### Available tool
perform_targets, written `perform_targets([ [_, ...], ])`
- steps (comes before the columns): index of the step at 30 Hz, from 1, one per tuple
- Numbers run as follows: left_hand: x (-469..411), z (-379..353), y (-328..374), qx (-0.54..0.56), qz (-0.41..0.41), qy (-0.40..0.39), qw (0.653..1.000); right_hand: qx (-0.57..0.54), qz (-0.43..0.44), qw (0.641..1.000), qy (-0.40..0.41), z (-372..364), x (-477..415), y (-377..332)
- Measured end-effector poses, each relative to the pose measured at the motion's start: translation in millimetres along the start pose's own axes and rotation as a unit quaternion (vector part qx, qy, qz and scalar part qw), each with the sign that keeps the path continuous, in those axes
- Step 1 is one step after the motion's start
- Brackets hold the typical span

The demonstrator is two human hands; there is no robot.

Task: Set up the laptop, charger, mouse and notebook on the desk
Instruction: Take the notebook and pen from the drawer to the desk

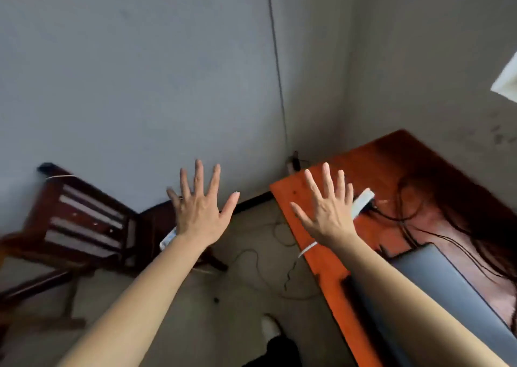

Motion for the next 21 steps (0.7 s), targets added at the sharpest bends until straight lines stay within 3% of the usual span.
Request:
perform_targets([
  [6,60,64,-233,0.003,0.188,0.068,0.98,-0.035,0.206,0.977,-0.039,-32,-56,-232],
  [7,63,63,-241,0.001,0.195,0.064,0.979,-0.037,0.213,0.976,-0.026,-33,-55,-238],
  [8,91,77,-310,0.008,0.246,0.09,0.965,-0.039,0.269,0.962,-0.04,-41,-58,-316],
  [11,118,91,-380,0.008,0.291,0.108,0.95,-0.051,0.307,0.95,-0.035,-55,-61,-389],
  [15,208,115,-560,-0.01,0.389,0.154,0.908,-0.064,0.414,0.906,-0.064,-116,-27,-602],
  [21,304,125,-748,-0.042,0.485,0.137,0.863,-0.076,0.53,0.842,-0.068,-170,32,-829],
])
Point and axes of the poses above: each hand's wrist, its own x-axis away from the middle knuckle, its own z-axis out of the back of the hand, y = z × x, the point moved 10 cm from there along -x, towards the middle knuckle, and after that the axes turned 11 degrees about z, right-handed, at the moved point
